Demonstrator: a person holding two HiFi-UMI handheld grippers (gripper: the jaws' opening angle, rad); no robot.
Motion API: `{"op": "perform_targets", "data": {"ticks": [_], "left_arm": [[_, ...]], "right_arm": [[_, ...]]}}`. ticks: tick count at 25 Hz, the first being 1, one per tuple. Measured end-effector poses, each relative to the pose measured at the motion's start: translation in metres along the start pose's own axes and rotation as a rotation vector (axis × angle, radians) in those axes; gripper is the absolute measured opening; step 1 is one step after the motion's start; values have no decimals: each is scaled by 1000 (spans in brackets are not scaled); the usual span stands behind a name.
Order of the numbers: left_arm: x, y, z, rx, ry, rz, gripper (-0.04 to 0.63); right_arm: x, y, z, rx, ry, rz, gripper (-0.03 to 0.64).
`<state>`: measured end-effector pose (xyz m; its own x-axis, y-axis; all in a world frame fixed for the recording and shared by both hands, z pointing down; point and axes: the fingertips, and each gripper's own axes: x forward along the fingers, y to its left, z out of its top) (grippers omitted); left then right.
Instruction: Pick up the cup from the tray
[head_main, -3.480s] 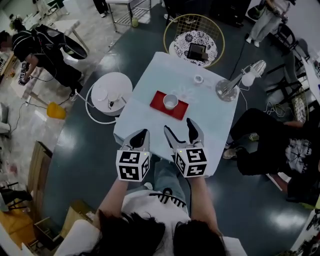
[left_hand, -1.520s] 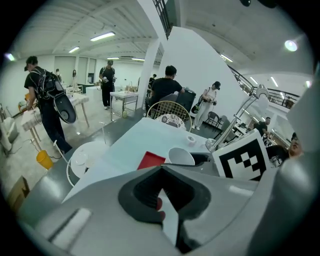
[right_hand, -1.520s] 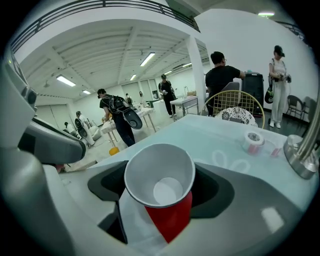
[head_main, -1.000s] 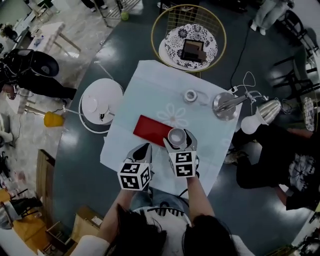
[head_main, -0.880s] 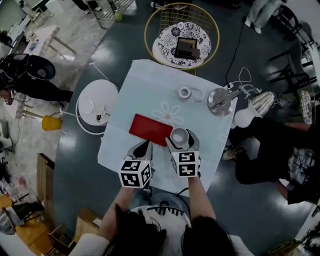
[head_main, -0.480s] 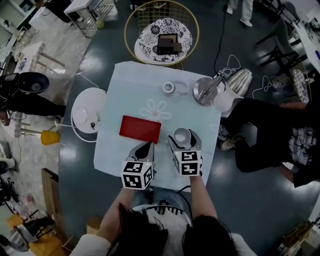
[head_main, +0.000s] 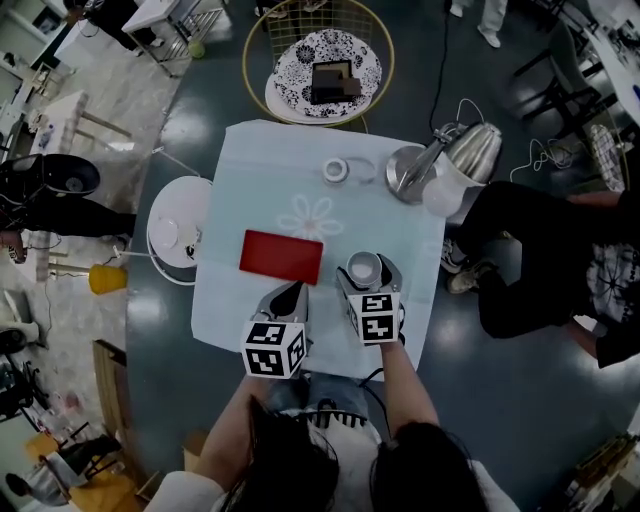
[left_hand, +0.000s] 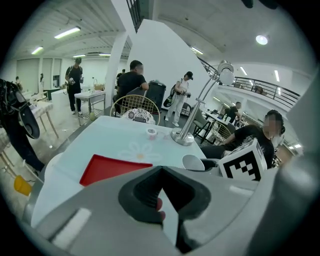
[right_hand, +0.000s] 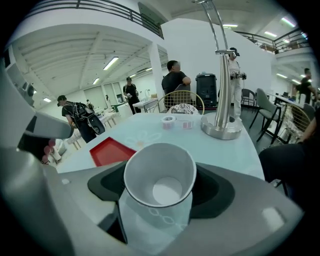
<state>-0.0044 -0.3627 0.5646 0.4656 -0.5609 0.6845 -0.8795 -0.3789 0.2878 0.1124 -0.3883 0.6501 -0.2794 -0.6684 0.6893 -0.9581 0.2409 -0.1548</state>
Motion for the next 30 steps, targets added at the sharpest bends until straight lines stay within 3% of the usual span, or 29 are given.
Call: {"op": "perform_targets", "data": {"ticks": [7,12,21,24,27,30], "left_arm": [[-3,6,-8,7,17,-2,0],[-11,0,-11,21,21,-35,0],[-28,-2,15,35,-82,-12,0],[-38,-2,26,33,-119,-7,0],[-46,-16,29,60,-143,-29,0],[-54,-22,33,94,-164,-43,0]], "right_arm": [[4,2,-12,13,23,15,428],[-12,-2,4,58,-43,-27,476],[-71,-9,56,11,-212,-66,500],[-87,6,68,6,-232,-28,499],[-97,18,67,-31,-204,19,454],[-111,31,73,-50,-232,24,334]]}}
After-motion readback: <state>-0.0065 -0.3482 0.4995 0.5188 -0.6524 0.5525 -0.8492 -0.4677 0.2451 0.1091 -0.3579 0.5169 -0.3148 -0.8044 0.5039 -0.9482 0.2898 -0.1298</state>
